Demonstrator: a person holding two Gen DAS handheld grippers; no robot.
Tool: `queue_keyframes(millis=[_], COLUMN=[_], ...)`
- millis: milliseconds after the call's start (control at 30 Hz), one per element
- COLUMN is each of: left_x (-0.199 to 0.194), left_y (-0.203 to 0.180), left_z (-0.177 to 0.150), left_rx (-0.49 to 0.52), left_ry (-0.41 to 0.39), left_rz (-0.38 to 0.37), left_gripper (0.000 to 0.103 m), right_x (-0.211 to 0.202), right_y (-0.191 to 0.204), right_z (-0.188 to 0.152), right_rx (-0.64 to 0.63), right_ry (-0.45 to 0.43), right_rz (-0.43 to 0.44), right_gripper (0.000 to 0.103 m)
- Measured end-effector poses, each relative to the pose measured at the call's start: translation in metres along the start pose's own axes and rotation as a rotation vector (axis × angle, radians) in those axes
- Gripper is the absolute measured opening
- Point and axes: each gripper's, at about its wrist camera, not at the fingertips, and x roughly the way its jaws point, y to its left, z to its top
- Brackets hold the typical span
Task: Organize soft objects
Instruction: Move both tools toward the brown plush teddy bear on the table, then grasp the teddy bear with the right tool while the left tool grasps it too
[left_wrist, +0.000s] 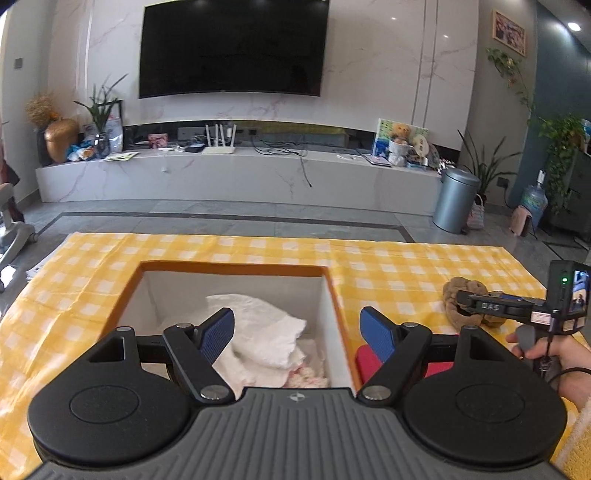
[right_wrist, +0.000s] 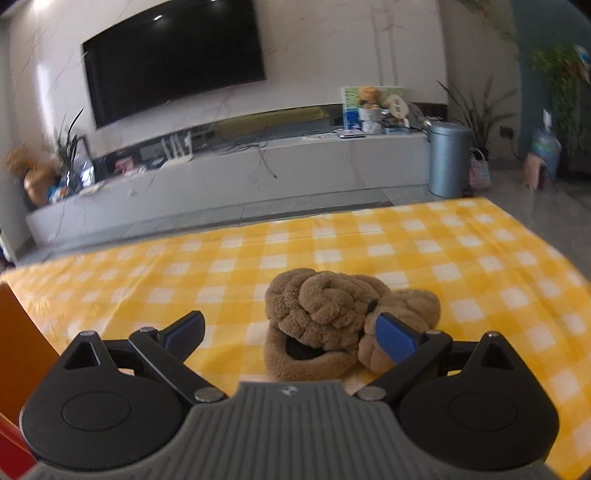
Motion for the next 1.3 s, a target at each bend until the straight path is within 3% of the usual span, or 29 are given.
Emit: queue_keyframes(millis=[233,400,467,500,600,700,767,800,833,900,967,1033,1167,1300], left_x=[0.022,0.035,0.044,0.049,0.061,0.081,0.095,0.104,0.113,0.134,0.154,0.166,0.177,0.194], left_y=[-0.012,-0.018,-0.022,-0.023,-0.024,-0.036,-0.046,-0.053,-0.058,-0.066,-0.073,-0.078,-0.089,-0.092], left_z=[0.008,0.022,0.032,0.037,0.057,0.073,0.078,0.080,0.080,0.079,0.074,0.069,0.059,0.050], left_rx=[-0.045,-0.025,-0.001,0.009,-0.003,0.032,0.070,0.104,0.123,0.144,0.132,0.135,0.221,0.222], left_ry=[0.019,0.086,0.144,0.173,0.211,0.321,0.384,0.427,0.465,0.558,0.664,0.714,0.718,0.769], left_rz=[0.022,0.033,0.004,-0.025,-0.166,-0.223,-0.242,-0.263,-0.279,-0.298,-0.271,-0.262,-0.225,-0.186], left_gripper=[0.091,0.091,0.091,0.091,0.091,0.091,0.090,0.084,0.080,0.078,0.075,0.073,0.073,0.073], right_x=[0.030,0.045,0.050,0.052,0.050,0.039,0.029,0.023,0.018,0.009,0.008,0.012,0.020,0.036], right_y=[-0.015,-0.004,0.002,0.003,-0.005,-0.011,-0.012,-0.014,-0.015,-0.013,-0.012,-0.013,-0.008,-0.007], right_z=[0.009,0.017,0.018,0.018,0.019,0.023,0.024,0.024,0.024,0.021,0.019,0.019,0.015,0.017], right_rx=[0.007,-0.166,-0.264,-0.294,-0.337,-0.376,-0.393,-0.407,-0.420,-0.487,-0.583,-0.668,-0.914,-0.928], right_ry=[0.005,0.067,0.112,0.129,0.161,0.210,0.232,0.232,0.226,0.183,0.192,0.233,0.264,0.316], right_rz=[0.068,0.054,0.034,0.022,-0.045,0.007,0.033,0.041,0.038,-0.010,-0.042,-0.039,-0.073,-0.038], right_gripper=[0.101,0.101,0.098,0.091,0.058,0.051,0.052,0.060,0.076,0.089,0.089,0.089,0.089,0.087])
